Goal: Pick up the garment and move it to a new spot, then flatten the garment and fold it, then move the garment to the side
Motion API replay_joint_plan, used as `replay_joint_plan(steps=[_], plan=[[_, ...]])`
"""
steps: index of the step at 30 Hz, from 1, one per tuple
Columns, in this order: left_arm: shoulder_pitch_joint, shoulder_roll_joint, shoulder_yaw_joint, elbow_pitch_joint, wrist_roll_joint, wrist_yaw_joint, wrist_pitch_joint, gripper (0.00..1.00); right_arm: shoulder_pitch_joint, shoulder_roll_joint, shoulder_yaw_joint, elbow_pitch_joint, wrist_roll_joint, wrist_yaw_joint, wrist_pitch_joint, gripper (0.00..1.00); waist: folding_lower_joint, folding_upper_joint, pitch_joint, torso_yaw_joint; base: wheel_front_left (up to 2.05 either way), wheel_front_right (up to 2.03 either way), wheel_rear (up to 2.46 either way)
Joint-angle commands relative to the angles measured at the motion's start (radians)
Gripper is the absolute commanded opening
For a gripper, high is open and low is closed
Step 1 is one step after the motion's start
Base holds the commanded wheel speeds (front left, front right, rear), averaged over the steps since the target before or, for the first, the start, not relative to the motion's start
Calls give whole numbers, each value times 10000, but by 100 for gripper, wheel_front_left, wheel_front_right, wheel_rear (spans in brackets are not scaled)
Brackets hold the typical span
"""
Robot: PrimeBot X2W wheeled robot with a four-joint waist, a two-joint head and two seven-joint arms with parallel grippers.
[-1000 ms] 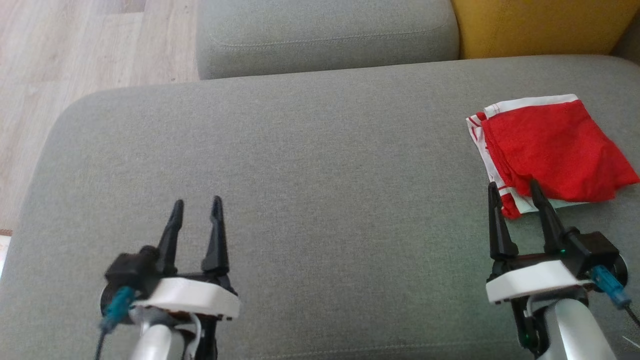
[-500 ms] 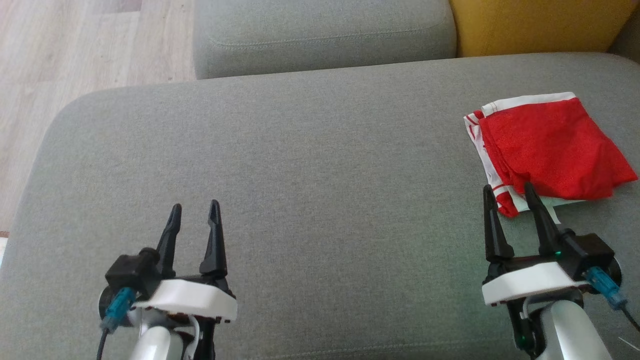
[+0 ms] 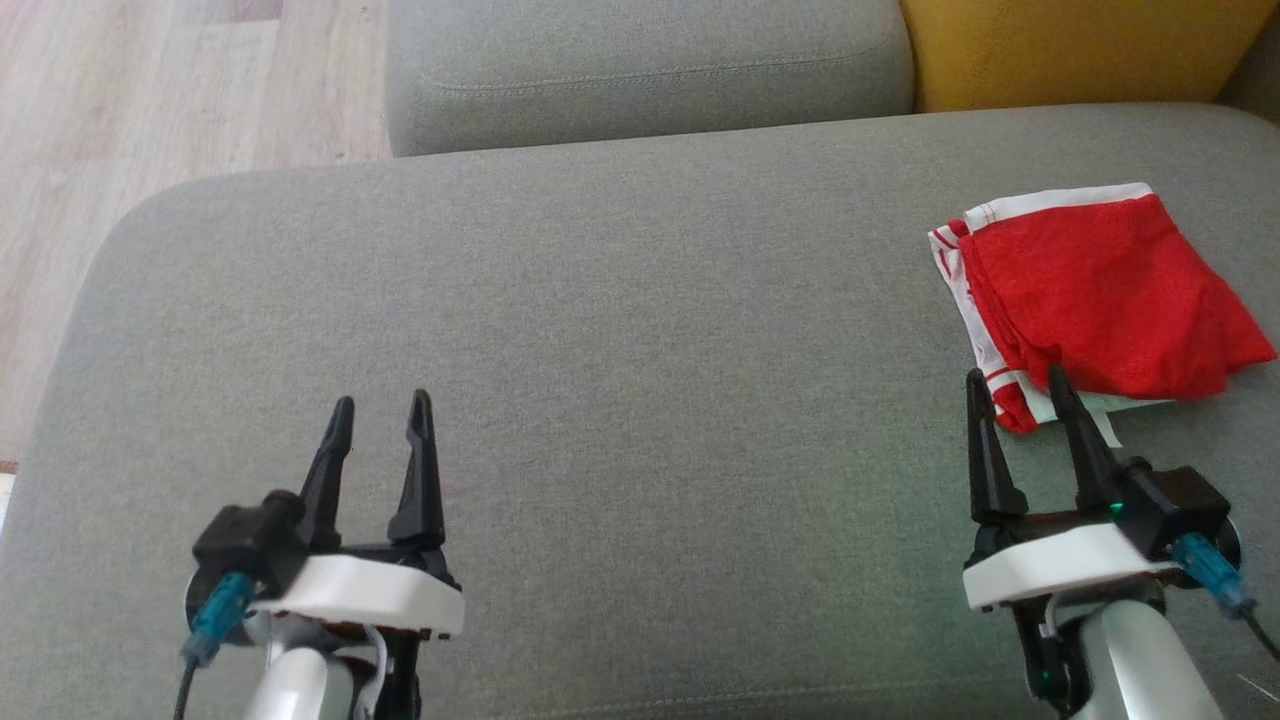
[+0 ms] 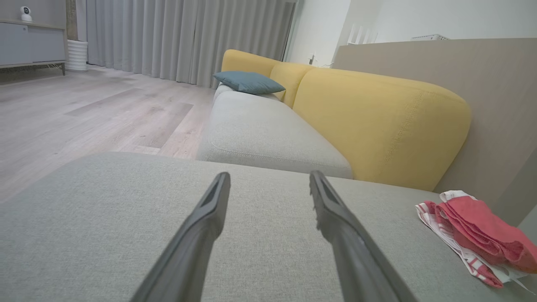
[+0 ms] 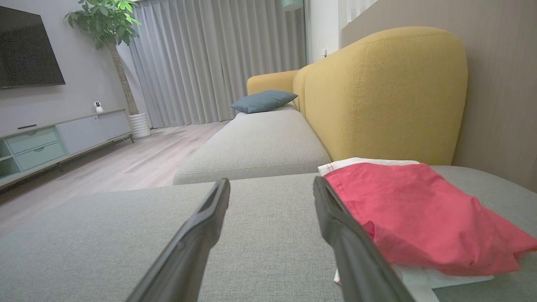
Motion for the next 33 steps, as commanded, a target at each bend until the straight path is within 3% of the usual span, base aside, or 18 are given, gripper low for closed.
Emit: replay_joint_plan(steps=[1,6,7,10,33], plan=[[-300,66,441,-439,91,-51,-53,100,-380,-1,268,-268,87,65,-133,100,0,0,-5,4,0,0,0],[-269,66,568,-719,93,60,-53,100,-399,-1,257,-203,110,65,-135,100,0,0,1,3,0,0,0],[4,-8,194,-321,9,18,-2,0,-13,4,0,115,74,-2,2,0,0,0,-1,4,0,0,0],[215,-27,154,165,-5,15,9,0,213,19,-2,579,86,-2,21,0,0,0,-2,5,0,0,0],[28,111,513,375,-2450,-290,527,0,141,16,-264,426,2656,10,655,0,0,0,14,84,0,0,0]])
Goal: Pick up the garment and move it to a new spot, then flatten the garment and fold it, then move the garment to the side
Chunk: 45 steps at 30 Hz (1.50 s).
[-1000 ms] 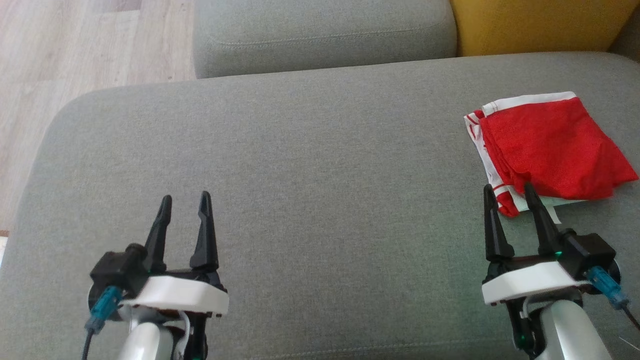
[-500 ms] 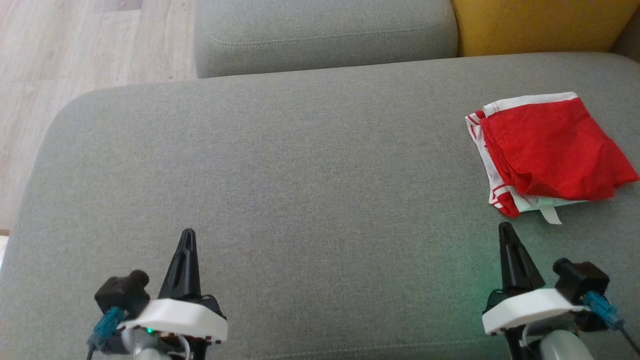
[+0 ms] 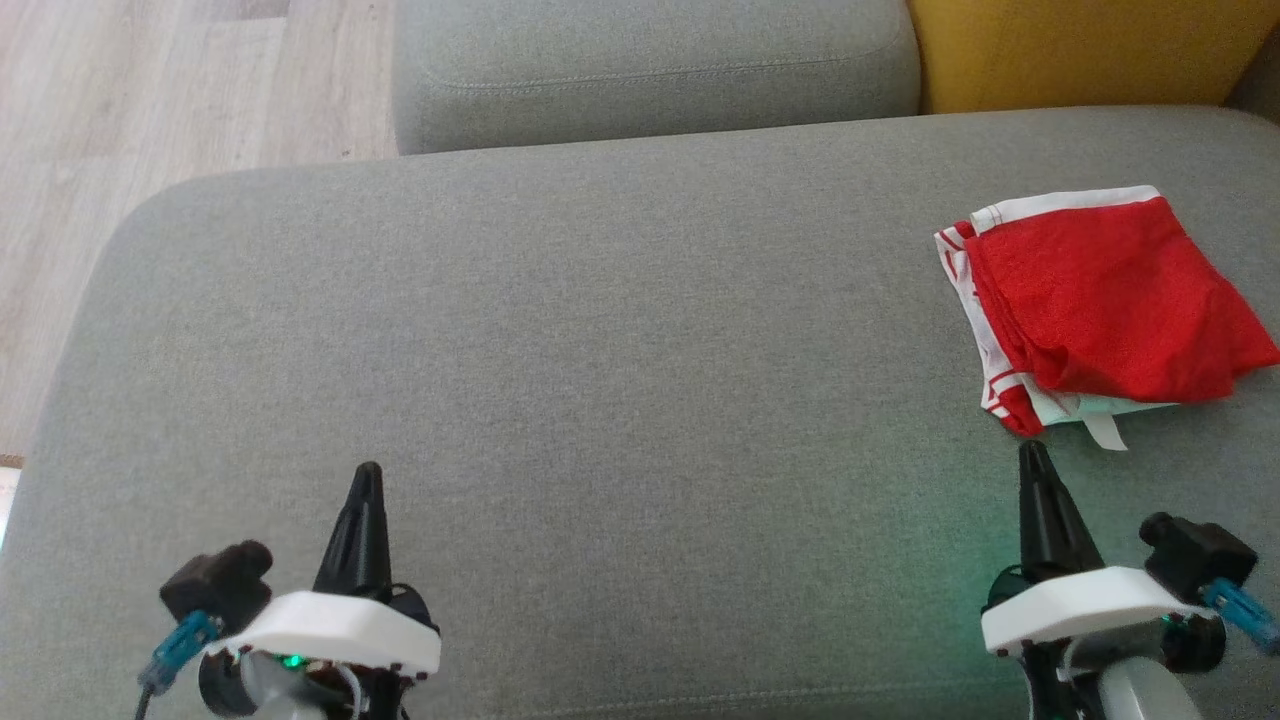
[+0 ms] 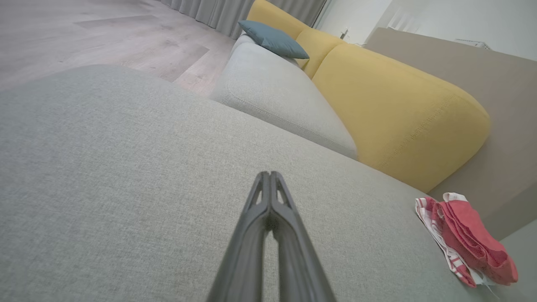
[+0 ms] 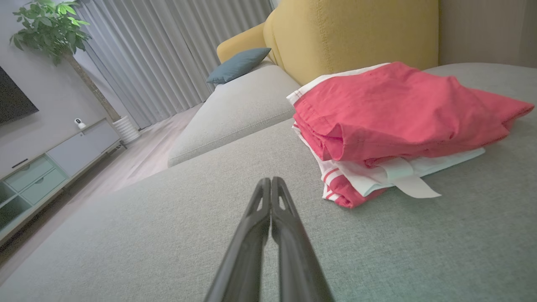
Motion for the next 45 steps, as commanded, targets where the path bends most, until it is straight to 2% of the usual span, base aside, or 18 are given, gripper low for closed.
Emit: replay_joint_plan(steps=[1,45], plan=[[-556,120,226,-271,-318,-55,93,0,-466,-23,-67,-378,358,12,74,0,0,0,2,6,0,0,0],[-915,259,1104,89,-4933,-657,1240,0,-605,-30,-577,-677,5370,36,1310,0,0,0,34,160,0,0,0]])
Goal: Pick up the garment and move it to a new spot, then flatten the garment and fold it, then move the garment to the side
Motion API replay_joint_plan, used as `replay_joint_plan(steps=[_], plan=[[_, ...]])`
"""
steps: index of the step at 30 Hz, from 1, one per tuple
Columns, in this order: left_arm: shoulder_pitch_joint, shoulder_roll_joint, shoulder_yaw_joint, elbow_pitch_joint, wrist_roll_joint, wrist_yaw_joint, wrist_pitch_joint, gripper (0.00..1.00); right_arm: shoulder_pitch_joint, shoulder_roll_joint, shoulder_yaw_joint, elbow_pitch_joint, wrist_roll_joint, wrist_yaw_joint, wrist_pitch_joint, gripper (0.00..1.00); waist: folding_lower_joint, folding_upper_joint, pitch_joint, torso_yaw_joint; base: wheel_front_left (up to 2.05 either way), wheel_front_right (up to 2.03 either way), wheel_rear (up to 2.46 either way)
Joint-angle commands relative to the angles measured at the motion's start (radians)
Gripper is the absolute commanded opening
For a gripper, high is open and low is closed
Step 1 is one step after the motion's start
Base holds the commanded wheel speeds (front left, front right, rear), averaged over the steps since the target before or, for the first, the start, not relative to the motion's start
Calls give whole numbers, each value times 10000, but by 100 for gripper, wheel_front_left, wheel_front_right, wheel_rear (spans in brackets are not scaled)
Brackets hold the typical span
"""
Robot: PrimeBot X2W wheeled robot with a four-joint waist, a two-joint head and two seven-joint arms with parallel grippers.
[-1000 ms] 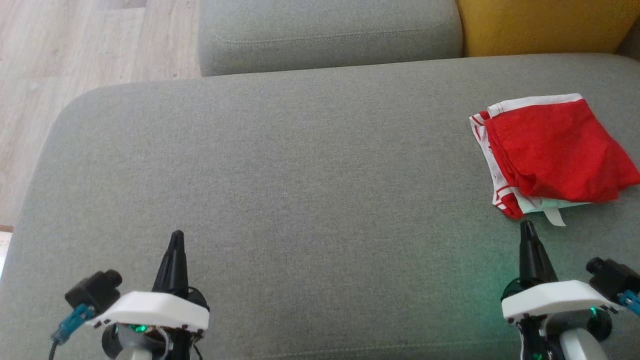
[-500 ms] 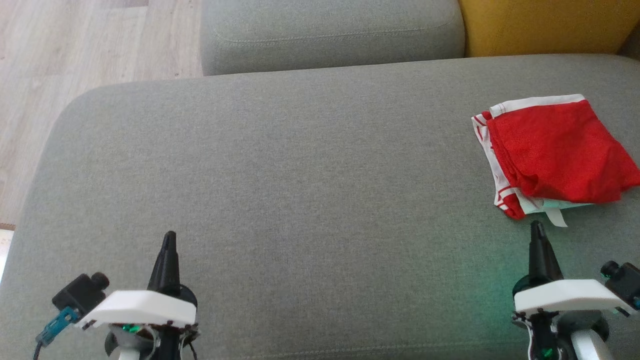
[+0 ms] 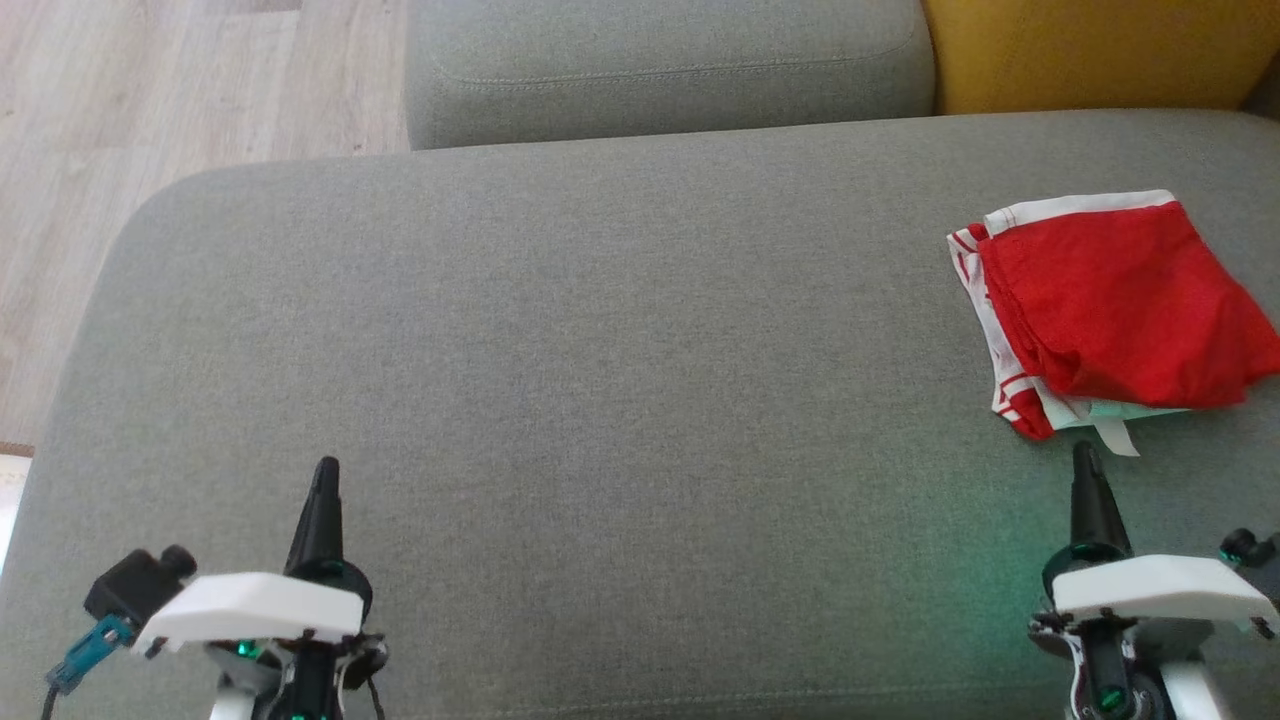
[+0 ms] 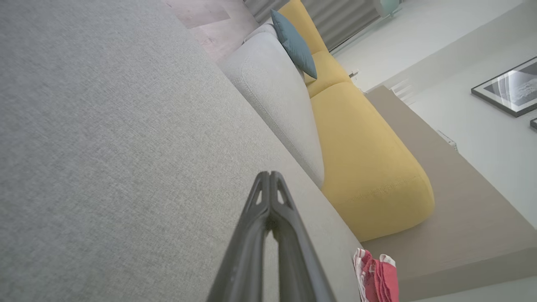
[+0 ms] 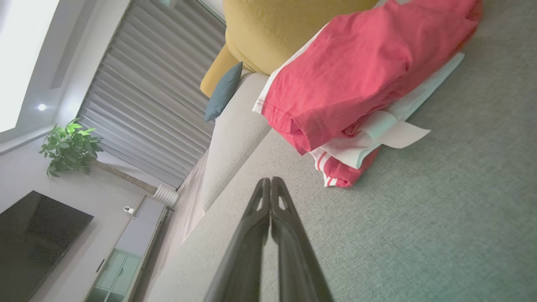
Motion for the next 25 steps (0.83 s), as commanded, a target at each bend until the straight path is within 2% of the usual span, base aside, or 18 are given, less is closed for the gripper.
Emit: replay_joint_plan(steps=[1,25], plan=[[-545,163,277,-291,-268,-109,57,0,-571,-39,36,-379,306,36,75,0,0,0,1,4,0,0,0],[-742,189,813,-87,-2685,-431,726,0,-646,-43,-237,-539,2990,49,736,0,0,0,18,87,0,0,0]])
